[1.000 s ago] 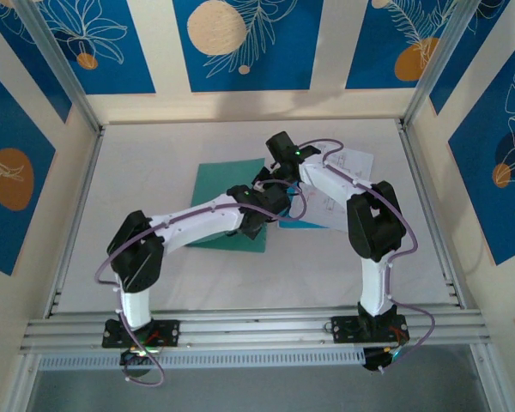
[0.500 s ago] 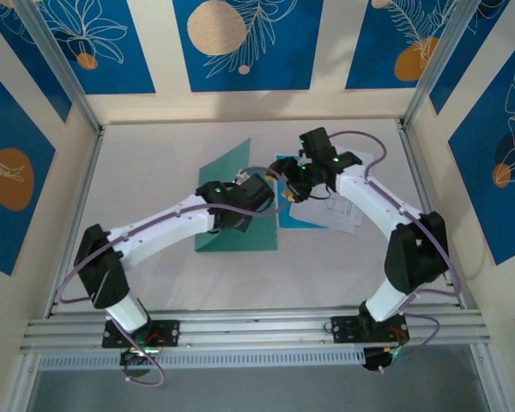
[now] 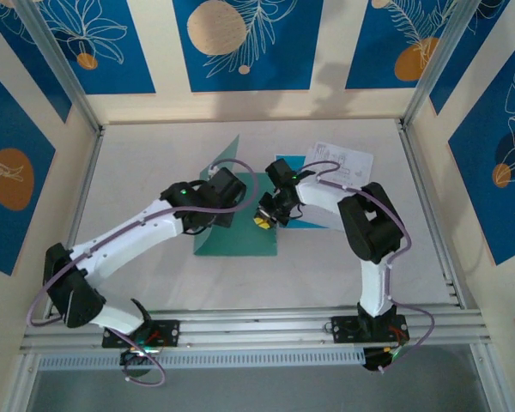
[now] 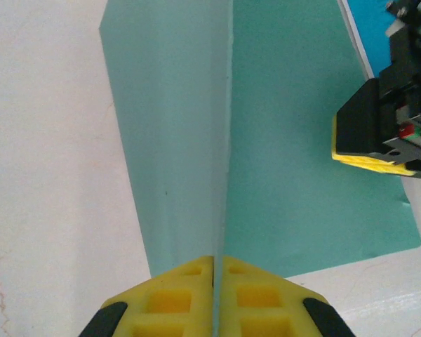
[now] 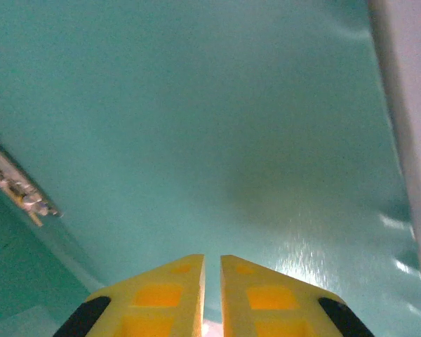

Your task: Put the files into the folder

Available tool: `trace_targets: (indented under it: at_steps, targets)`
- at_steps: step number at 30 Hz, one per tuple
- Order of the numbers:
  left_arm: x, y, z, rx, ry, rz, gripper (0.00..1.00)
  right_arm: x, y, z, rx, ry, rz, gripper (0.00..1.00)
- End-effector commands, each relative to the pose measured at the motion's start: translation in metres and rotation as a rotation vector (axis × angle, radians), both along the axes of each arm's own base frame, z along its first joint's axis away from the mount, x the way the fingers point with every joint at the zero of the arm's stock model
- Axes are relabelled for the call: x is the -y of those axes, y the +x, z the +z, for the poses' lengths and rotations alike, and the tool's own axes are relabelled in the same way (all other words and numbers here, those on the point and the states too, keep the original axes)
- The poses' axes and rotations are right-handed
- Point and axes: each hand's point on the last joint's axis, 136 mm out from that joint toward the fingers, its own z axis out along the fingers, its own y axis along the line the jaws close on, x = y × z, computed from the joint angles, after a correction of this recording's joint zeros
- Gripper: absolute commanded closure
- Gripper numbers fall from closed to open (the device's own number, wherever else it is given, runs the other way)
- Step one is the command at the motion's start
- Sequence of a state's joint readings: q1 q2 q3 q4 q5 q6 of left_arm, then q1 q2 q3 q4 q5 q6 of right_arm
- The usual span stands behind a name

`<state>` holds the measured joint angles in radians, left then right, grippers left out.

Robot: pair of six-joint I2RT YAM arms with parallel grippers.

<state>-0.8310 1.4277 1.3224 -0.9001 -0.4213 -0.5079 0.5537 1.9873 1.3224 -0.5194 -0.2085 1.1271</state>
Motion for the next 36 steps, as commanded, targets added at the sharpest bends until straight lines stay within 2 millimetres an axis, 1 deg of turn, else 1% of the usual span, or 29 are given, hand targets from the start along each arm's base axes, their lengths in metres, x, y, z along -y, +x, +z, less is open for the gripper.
trace_targets:
  at_steps: [1, 4, 5, 6, 7, 8, 9, 11, 12, 14, 15, 16, 18, 20, 21, 23, 25, 28, 30, 32, 34, 36]
  targets:
    - [-0.022, -0.007, 0.001, -0.024, -0.078, 0.076, 1.0, 0.007, -0.001, -0.007, -0.051, -0.048, -0.011, 0.85]
    - [-0.045, -0.01, 0.002, -0.027, -0.162, 0.154, 1.0, 0.013, -0.009, -0.021, -0.116, -0.101, -0.002, 0.88]
    - [-0.056, -0.01, 0.002, -0.029, -0.188, 0.19, 0.98, 0.015, -0.012, -0.027, -0.136, -0.115, -0.002, 0.88]
    - [-0.066, -0.012, 0.002, -0.031, -0.209, 0.222, 0.91, 0.018, -0.016, -0.031, -0.152, -0.128, -0.005, 0.89]
    - [-0.076, -0.013, 0.002, -0.032, -0.222, 0.255, 0.81, 0.02, -0.018, -0.034, -0.163, -0.137, -0.008, 0.89]
    - [-0.09, -0.015, 0.002, -0.034, -0.23, 0.301, 0.72, 0.022, -0.02, -0.036, -0.172, -0.144, -0.011, 0.9]
    - [-0.105, -0.018, 0.0, -0.04, -0.228, 0.353, 0.65, 0.023, -0.021, -0.037, -0.176, -0.149, -0.013, 0.9]
    - [-0.136, -0.026, -0.002, -0.059, -0.215, 0.473, 0.56, 0.024, -0.022, -0.038, -0.177, -0.155, -0.01, 0.9]
    - [-0.152, -0.032, -0.005, -0.073, -0.205, 0.538, 0.53, 0.026, -0.021, -0.037, -0.176, -0.158, -0.009, 0.9]
    - [-0.177, -0.041, -0.005, -0.086, -0.198, 0.649, 0.5, 0.027, -0.02, -0.036, -0.175, -0.161, -0.005, 0.9]
    - [-0.189, -0.045, -0.002, -0.078, -0.197, 0.702, 0.48, 0.026, -0.019, -0.035, -0.173, -0.16, -0.006, 0.91]
    - [-0.195, -0.048, 0.002, -0.068, -0.195, 0.733, 0.45, 0.026, -0.018, -0.033, -0.169, -0.156, -0.006, 0.91]
    - [-0.209, -0.053, 0.019, -0.024, -0.198, 0.806, 0.38, 0.024, -0.016, -0.028, -0.156, -0.146, -0.001, 0.91]
    - [-0.217, -0.056, 0.032, 0.001, -0.226, 0.872, 0.32, 0.022, -0.012, -0.023, -0.14, -0.14, 0.004, 0.91]
    - [-0.219, -0.056, 0.035, -0.003, -0.259, 0.907, 0.31, 0.021, -0.011, -0.02, -0.134, -0.139, 0.01, 0.91]
    - [-0.217, -0.052, 0.042, -0.008, -0.353, 0.944, 0.31, 0.019, -0.008, -0.017, -0.128, -0.133, 0.015, 0.91]
    - [-0.212, -0.045, 0.053, 0.014, -0.422, 0.943, 0.31, 0.016, -0.003, -0.011, -0.11, -0.122, 0.024, 0.91]
    - [-0.193, -0.027, 0.064, 0.008, -0.514, 0.866, 0.36, 0.01, 0.005, 0.003, -0.053, -0.104, 0.051, 0.89]
    - [-0.166, -0.007, 0.065, -0.026, -0.601, 0.746, 0.46, 0.005, 0.013, 0.02, 0.008, -0.084, 0.072, 0.85]
    - [-0.137, 0.006, 0.061, -0.054, -0.638, 0.627, 0.53, 0.005, 0.02, 0.037, 0.067, -0.075, 0.084, 0.78]
    - [-0.111, 0.014, 0.051, -0.099, -0.634, 0.535, 0.6, 0.012, 0.026, 0.052, 0.114, -0.083, 0.083, 0.73]
    - [-0.08, 0.02, 0.035, -0.156, -0.611, 0.436, 0.65, 0.025, 0.03, 0.061, 0.141, -0.098, 0.068, 0.69]
